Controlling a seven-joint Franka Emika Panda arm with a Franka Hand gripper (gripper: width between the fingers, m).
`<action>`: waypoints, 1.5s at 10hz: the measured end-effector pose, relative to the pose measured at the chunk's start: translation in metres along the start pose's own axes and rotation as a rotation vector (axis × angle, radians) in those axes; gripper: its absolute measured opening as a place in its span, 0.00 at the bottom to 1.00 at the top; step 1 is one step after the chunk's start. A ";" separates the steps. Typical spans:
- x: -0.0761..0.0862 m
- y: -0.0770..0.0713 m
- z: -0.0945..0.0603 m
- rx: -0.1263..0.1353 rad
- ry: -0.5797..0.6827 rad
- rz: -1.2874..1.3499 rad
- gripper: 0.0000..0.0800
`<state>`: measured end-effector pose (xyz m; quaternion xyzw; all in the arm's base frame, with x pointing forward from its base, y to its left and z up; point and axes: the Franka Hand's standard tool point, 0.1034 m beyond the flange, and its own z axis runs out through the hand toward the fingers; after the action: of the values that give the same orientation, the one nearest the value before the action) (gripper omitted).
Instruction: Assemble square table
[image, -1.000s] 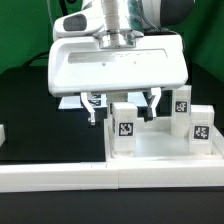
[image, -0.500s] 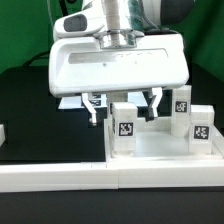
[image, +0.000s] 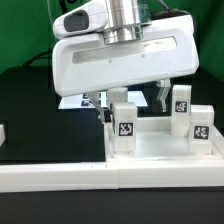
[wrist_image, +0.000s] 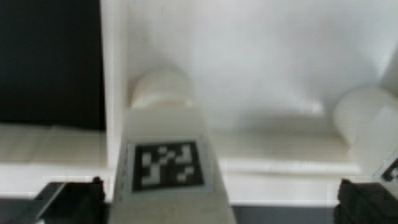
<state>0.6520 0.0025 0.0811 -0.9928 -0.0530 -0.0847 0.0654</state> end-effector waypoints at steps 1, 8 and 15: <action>0.002 -0.003 -0.001 0.010 -0.018 0.004 0.81; 0.008 0.020 -0.003 0.013 -0.097 0.086 0.81; 0.007 0.021 -0.001 0.014 -0.096 0.299 0.36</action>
Offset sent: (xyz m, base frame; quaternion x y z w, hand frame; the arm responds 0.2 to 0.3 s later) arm 0.0000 0.0000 0.0000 0.0000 0.0000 0.0000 1.0000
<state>0.6613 -0.0177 0.0807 -0.9921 0.0915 -0.0261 0.0814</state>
